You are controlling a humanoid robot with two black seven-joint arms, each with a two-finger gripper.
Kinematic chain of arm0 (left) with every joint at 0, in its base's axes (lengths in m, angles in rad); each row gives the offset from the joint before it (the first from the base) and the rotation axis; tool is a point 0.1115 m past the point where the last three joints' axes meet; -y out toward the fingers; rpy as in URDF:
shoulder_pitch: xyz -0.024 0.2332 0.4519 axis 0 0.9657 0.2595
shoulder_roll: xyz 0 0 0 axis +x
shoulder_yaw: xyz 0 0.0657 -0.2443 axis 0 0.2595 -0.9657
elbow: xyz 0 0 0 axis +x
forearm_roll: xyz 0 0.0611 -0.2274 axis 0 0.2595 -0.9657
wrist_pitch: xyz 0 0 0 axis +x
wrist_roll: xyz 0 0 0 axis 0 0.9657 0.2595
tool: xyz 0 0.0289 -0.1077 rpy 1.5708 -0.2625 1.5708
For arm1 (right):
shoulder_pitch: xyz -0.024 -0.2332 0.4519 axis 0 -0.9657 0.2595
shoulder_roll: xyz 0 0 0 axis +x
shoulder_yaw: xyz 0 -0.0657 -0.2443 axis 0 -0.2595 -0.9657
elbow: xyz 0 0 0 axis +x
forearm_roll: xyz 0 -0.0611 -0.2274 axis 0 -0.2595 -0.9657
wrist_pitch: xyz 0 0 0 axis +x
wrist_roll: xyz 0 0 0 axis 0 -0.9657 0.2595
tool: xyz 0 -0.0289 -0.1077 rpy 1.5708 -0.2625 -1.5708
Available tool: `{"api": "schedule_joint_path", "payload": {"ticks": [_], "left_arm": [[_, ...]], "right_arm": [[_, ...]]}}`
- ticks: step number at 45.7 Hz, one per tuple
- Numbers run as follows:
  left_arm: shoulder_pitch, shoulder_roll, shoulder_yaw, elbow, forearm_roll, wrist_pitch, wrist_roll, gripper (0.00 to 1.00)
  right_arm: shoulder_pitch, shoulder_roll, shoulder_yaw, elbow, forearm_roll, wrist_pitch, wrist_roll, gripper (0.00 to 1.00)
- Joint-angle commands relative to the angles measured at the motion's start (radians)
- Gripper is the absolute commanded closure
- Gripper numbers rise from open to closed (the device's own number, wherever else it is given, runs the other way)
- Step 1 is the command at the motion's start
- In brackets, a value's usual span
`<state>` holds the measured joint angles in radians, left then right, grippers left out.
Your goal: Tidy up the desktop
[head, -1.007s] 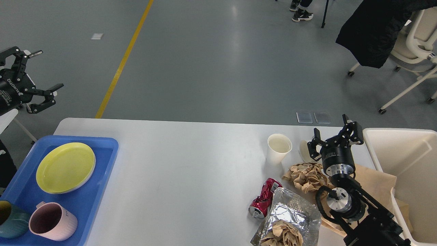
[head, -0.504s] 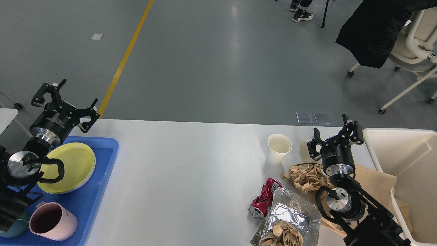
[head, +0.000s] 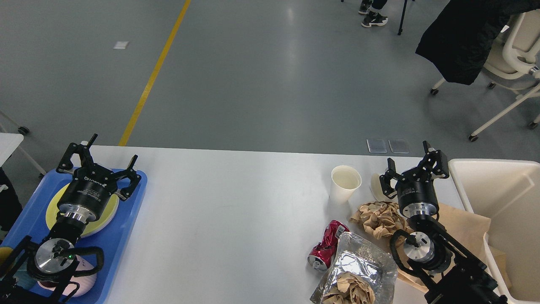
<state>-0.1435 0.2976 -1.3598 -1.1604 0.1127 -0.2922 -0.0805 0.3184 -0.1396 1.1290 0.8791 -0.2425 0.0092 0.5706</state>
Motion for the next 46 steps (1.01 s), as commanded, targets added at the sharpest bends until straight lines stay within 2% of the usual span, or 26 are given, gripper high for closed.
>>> {"api": "schedule_joint_path", "payload": {"ticks": [1, 15, 24, 46], "left_arm": [[0.002, -0.015, -0.004, 0.007, 0.001, -0.045, -0.002, 0.04], [0.007, -0.002, -0.001, 0.036, 0.015, -0.048, 0.012, 0.04], [0.009, 0.017, -0.008, 0.065, 0.007, -0.056, 0.005, 0.04], [-0.039, -0.037, -0.088, 0.1, -0.004, -0.056, 0.001, 0.04]], "right_arm": [[-0.001, 0.0, 0.0, 0.0, 0.0, 0.0, 0.0, 0.0], [-0.001, 0.0, 0.0, 0.0, 0.0, 0.0, 0.0, 0.0], [-0.001, 0.0, 0.0, 0.0, 0.0, 0.0, 0.0, 0.0], [-0.001, 0.0, 0.0, 0.0, 0.0, 0.0, 0.0, 0.0]]}}
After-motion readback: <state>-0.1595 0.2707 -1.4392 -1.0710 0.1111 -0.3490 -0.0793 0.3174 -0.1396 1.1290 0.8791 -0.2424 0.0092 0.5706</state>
